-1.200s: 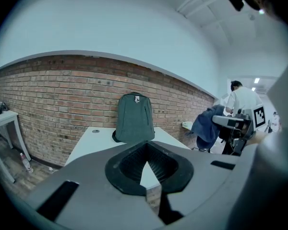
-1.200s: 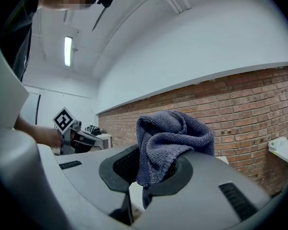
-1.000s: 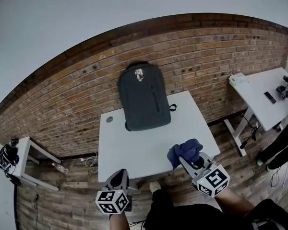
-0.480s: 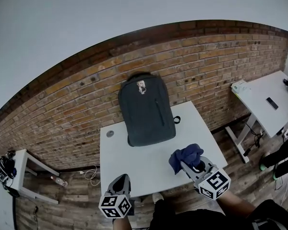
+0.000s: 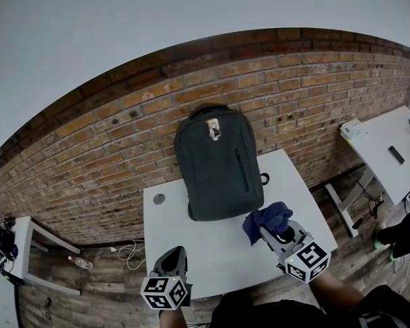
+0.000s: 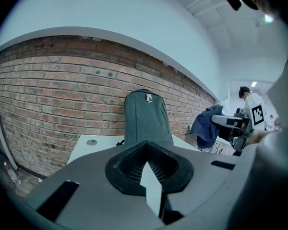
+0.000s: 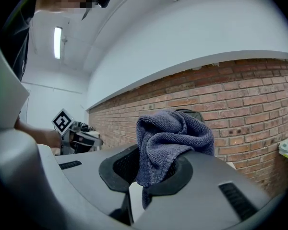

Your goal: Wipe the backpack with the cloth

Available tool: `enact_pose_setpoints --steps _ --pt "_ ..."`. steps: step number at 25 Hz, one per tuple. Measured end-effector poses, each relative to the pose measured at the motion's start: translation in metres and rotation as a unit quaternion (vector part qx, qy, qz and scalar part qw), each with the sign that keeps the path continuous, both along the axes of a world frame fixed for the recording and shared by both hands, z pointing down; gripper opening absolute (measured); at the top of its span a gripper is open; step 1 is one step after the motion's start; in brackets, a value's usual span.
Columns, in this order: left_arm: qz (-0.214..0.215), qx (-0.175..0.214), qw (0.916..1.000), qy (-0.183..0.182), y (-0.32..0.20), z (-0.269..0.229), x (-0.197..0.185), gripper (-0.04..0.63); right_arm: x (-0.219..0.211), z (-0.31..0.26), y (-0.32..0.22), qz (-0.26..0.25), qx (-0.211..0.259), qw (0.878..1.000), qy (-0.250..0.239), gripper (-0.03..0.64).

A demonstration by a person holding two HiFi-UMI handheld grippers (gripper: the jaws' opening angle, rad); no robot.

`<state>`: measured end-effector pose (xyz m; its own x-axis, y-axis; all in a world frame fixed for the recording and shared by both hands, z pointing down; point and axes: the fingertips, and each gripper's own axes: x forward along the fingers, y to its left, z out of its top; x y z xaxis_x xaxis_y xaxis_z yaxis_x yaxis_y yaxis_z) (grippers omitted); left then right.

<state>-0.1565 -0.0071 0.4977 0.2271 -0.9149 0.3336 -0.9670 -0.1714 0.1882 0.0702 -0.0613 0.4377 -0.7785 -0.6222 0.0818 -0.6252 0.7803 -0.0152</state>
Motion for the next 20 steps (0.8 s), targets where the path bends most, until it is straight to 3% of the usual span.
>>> enact_pose_setpoints --steps 14,20 --pt "0.042 -0.017 0.999 0.006 -0.094 -0.011 -0.06 -0.006 -0.07 -0.021 -0.08 0.026 -0.005 1.0 0.007 0.038" --pt "0.079 -0.007 0.9967 -0.02 -0.131 -0.029 -0.075 -0.006 -0.09 -0.037 -0.104 0.047 0.002 0.999 0.006 0.038"
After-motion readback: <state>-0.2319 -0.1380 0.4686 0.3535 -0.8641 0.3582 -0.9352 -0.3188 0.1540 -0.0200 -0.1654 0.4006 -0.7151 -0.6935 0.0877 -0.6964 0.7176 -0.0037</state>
